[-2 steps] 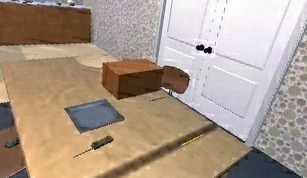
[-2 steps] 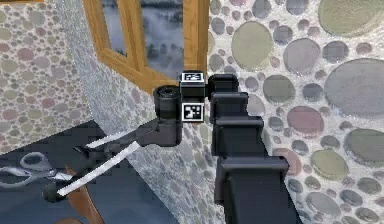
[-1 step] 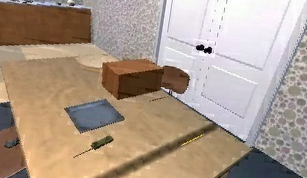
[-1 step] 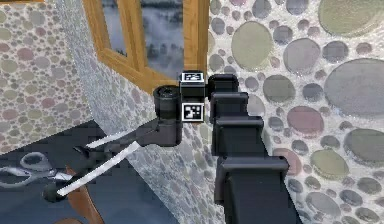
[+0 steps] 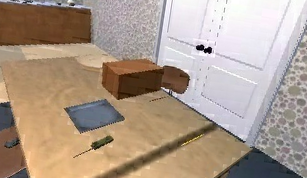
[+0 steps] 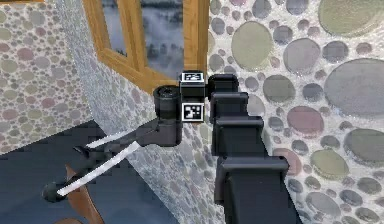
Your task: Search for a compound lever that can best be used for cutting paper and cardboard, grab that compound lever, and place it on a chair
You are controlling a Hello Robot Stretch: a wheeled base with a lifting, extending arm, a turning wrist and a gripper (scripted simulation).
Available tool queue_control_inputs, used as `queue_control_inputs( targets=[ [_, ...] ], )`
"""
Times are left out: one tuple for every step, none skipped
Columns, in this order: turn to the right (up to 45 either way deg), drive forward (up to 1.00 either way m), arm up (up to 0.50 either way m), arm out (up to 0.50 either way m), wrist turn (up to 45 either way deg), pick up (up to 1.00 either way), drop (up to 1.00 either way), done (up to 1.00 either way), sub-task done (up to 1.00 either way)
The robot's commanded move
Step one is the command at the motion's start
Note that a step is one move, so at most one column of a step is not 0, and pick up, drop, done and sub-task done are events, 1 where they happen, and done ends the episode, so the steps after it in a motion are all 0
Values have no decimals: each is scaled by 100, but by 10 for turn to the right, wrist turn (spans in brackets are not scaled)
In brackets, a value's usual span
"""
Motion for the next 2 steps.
queue_control_inputs(
  targets=[
    [0, 0, 0, -10, 0, 0, 0, 0, 0],
    [0, 0, 0, 0, 0, 0, 0, 100, 0]
  ],
)
